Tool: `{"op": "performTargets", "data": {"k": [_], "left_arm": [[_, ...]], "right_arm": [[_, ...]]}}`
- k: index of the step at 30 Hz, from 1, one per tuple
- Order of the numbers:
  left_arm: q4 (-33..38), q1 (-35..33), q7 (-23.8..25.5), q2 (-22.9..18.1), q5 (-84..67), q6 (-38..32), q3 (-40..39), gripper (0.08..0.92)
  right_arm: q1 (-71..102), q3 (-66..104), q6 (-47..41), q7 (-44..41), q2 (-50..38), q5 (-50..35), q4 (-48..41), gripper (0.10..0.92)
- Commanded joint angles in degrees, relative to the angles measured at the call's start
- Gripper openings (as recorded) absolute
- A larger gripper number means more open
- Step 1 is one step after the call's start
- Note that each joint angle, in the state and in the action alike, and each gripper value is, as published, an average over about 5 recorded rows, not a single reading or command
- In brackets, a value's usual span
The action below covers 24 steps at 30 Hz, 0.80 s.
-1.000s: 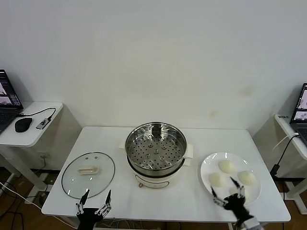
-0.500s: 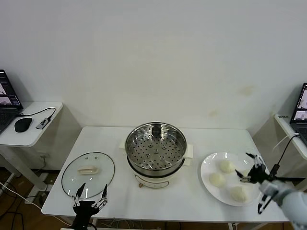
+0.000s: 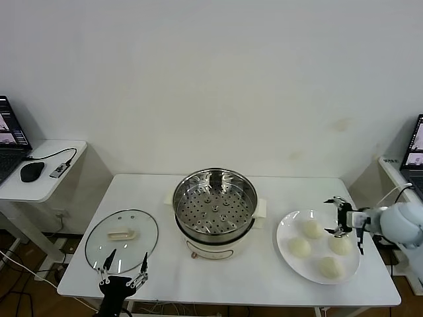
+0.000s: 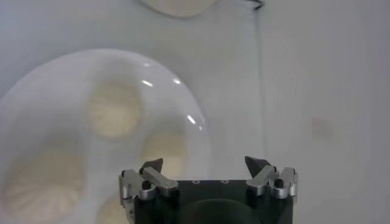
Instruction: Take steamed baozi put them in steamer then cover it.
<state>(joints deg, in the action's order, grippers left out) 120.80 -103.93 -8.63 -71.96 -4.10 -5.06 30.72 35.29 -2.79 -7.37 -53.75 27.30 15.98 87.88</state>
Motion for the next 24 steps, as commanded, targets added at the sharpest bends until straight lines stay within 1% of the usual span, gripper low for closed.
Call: {"op": "performTargets", "data": {"k": [1, 7, 24], "left_arm": [[-0.5, -0.1, 0.0, -0.3, 2.6, -1.5, 0.6, 0.823], [-1.1, 0.4, 0.0, -0.2, 2.5, -1.5, 1.2, 0.823], [-1.3, -0.3, -0.1, 0.2, 2.8, -2.8, 2.6, 0.823]], "right_arm": [[-21.6, -24.8, 0.1, -7.9, -0.5, -2.9, -10.9, 0.823], [-22.5, -27.1, -0.7, -8.4, 3.3, -3.8, -14.5, 0.823], [-22.9, -27.9, 0.1, -7.4, 12.6, -1.3, -22.8, 0.823]]}}
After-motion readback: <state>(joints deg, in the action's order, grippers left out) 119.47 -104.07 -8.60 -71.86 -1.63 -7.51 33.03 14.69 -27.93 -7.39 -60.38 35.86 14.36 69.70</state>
